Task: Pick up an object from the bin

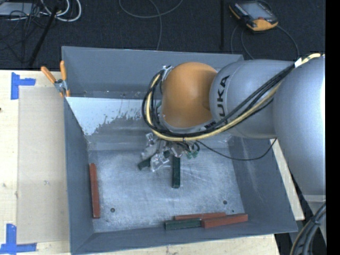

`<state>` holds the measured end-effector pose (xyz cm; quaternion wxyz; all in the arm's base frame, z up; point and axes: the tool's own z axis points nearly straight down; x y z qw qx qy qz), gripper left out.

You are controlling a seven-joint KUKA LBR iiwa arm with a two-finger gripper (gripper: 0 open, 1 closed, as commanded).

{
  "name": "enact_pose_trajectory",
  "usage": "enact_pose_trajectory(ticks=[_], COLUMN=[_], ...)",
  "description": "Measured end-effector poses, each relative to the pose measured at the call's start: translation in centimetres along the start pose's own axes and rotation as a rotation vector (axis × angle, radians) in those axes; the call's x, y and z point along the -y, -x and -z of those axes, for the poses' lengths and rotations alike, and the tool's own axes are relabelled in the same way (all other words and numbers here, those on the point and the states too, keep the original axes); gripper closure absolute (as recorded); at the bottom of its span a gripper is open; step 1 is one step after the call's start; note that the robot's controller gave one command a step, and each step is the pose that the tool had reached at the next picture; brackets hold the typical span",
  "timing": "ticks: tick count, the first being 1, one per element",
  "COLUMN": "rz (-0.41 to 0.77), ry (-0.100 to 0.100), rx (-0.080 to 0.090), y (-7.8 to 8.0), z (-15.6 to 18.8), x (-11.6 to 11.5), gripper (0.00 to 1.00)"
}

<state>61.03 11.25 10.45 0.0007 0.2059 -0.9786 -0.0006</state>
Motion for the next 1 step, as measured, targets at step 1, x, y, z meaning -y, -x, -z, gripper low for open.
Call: enact_pose_trajectory(ticks=[1], rz=[0.0], ry=[-0.001], rx=[0.001], y=[-1.79], z=[10.56], x=[-0.21], gripper=[1.0])
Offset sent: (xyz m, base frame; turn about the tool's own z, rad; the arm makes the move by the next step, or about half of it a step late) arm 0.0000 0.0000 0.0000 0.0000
